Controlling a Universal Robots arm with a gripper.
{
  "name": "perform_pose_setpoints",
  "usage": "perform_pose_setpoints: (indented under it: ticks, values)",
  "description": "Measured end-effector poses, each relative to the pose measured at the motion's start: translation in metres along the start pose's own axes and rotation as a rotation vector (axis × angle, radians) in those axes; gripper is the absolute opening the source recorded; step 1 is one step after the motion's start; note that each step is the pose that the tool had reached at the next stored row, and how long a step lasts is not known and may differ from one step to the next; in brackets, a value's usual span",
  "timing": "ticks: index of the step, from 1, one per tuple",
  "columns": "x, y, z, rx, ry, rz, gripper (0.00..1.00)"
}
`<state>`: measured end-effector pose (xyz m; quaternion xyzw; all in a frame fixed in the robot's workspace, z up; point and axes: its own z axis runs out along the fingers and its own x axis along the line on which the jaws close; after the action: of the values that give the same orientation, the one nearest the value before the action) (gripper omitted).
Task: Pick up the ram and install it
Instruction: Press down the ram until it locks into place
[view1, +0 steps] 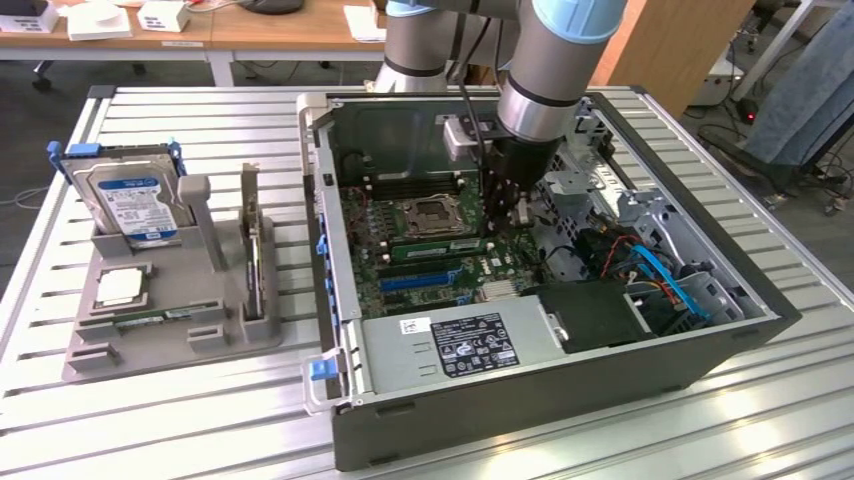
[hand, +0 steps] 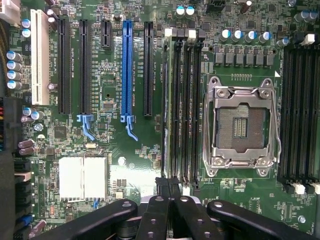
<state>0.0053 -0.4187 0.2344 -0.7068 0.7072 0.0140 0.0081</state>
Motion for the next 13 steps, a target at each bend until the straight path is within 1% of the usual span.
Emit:
perform_pose_setpoints:
  ticks: [13]
  values:
    - [-0.002,0.0,0.0017,0.0002,-0.0002,0.0,0.09]
